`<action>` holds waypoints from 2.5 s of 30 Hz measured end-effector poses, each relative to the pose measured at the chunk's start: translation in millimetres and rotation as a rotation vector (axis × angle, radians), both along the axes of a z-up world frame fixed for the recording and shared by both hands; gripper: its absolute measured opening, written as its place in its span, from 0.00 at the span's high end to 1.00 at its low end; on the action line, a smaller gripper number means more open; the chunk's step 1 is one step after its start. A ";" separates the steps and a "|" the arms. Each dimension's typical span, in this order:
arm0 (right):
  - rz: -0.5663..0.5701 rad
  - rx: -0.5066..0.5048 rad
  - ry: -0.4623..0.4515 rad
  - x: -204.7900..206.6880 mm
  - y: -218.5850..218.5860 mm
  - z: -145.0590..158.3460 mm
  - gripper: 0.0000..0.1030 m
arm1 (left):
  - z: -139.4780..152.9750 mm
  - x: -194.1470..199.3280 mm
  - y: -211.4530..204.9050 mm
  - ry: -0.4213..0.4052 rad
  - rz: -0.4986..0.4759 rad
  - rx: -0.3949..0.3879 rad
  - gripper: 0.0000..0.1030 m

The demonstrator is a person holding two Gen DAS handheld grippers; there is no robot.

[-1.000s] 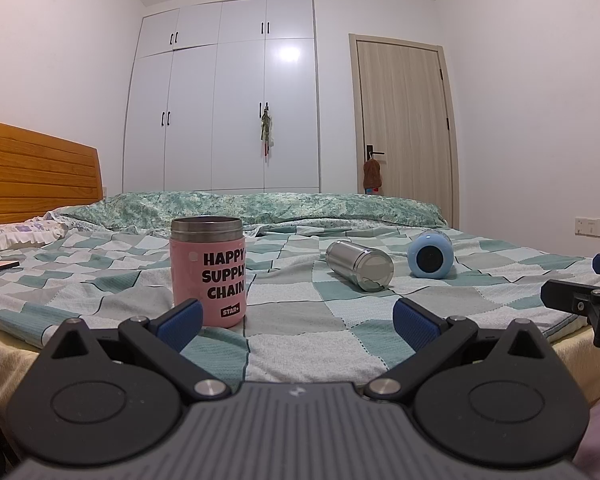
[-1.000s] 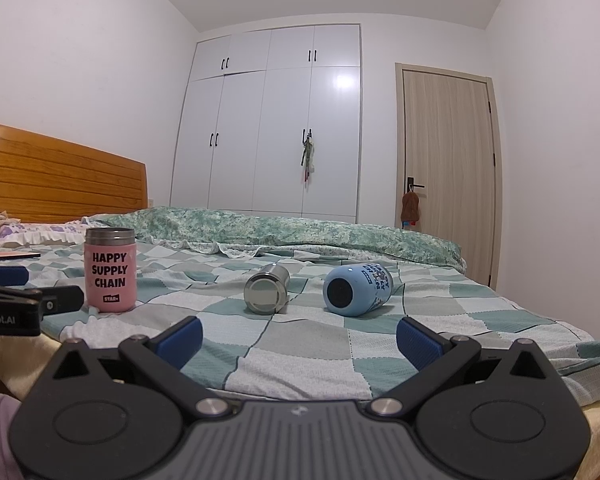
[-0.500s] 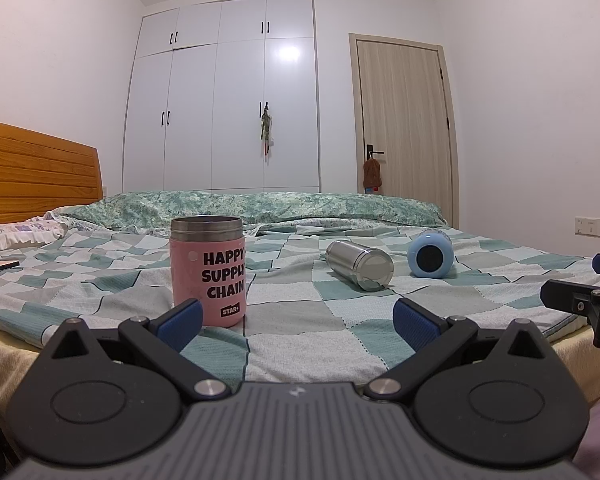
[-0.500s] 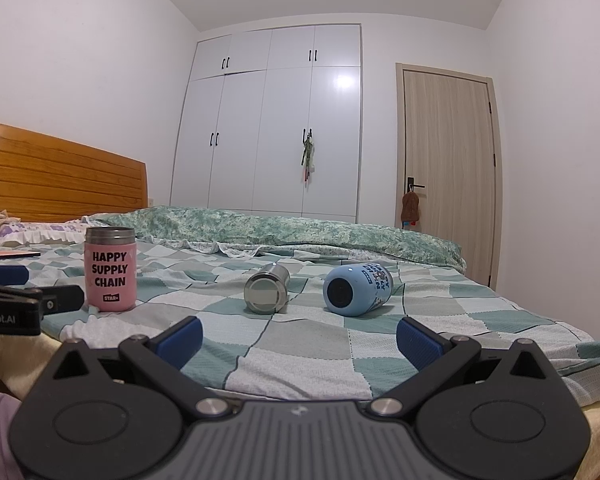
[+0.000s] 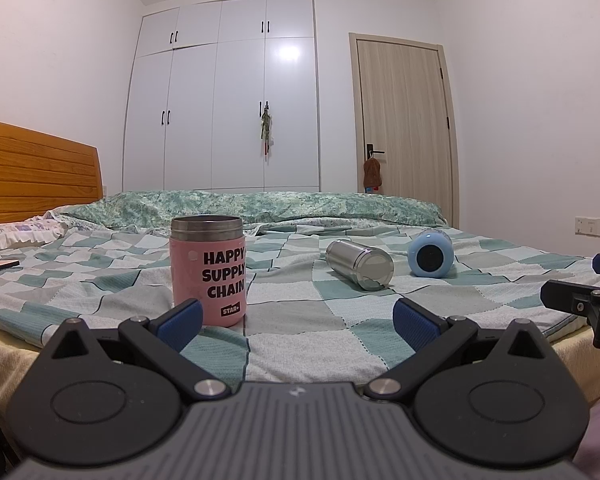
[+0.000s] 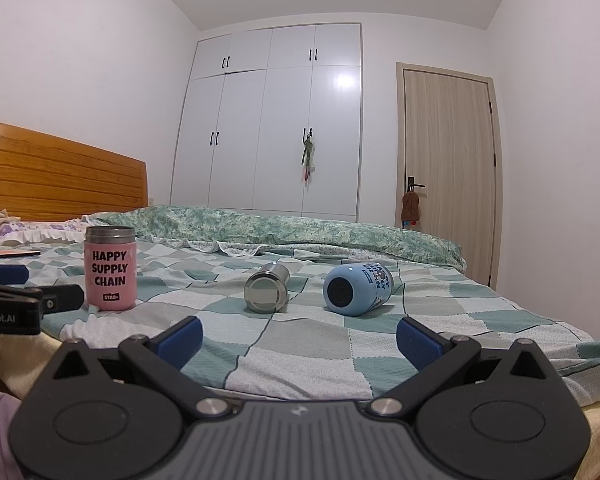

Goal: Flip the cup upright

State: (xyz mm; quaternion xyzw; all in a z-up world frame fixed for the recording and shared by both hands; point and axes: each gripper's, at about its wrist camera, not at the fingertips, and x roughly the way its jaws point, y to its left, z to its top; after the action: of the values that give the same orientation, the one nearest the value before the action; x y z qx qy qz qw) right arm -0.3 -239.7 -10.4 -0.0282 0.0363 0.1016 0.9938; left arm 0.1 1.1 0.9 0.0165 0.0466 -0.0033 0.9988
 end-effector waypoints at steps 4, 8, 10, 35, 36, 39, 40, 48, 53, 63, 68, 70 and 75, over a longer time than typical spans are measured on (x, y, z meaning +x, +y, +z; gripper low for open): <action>0.000 0.000 0.000 -0.1 0.0 0.0 0.00 | 0.1 0.0 0.2 0.000 0.000 -0.001 0.00; 0.001 0.001 0.002 -0.5 0.2 -0.6 0.00 | -0.8 0.3 0.1 0.005 -0.001 -0.001 0.00; 0.002 0.003 0.007 1.4 0.8 -1.9 0.00 | 0.0 0.8 -1.6 0.015 -0.005 0.004 0.00; 0.091 -0.085 0.124 106.1 -18.2 54.2 0.00 | 80.4 124.5 -54.4 0.146 -0.043 0.075 0.00; 0.092 -0.086 0.132 111.9 -19.1 55.4 0.00 | 83.3 131.5 -57.7 0.148 -0.042 0.081 0.00; 0.091 -0.074 0.175 133.3 -22.8 60.8 0.00 | 89.6 150.2 -65.7 0.159 -0.036 0.096 0.00; 0.092 -0.070 0.192 140.2 -23.6 62.1 0.00 | 91.8 157.2 -68.9 0.164 -0.035 0.102 0.00; 0.065 -0.104 0.269 204.3 -33.5 71.5 0.00 | 96.9 220.8 -86.3 0.284 0.000 0.117 0.00; 0.042 -0.079 0.296 240.4 -44.7 74.6 0.00 | 92.7 260.9 -93.2 0.356 0.033 0.106 0.00; 0.065 -0.035 0.346 311.2 -57.4 80.3 0.00 | 74.5 341.6 -104.0 0.510 0.085 0.105 0.00; 0.090 0.022 0.368 340.1 -63.4 86.8 0.00 | 62.9 375.2 -106.2 0.597 0.126 0.112 0.00; 0.095 0.031 0.378 349.5 -64.4 88.0 0.00 | 57.4 384.1 -105.7 0.631 0.114 0.092 0.00; 0.088 0.004 0.400 363.4 -65.1 84.1 0.00 | 39.5 403.9 -103.3 0.766 0.124 0.047 0.03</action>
State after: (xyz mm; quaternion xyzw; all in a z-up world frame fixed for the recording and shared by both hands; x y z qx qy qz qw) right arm 363.1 -304.7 73.7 -0.0071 0.2314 0.1488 0.9614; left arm 404.0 -102.2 40.4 0.0340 0.4171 0.0523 0.9067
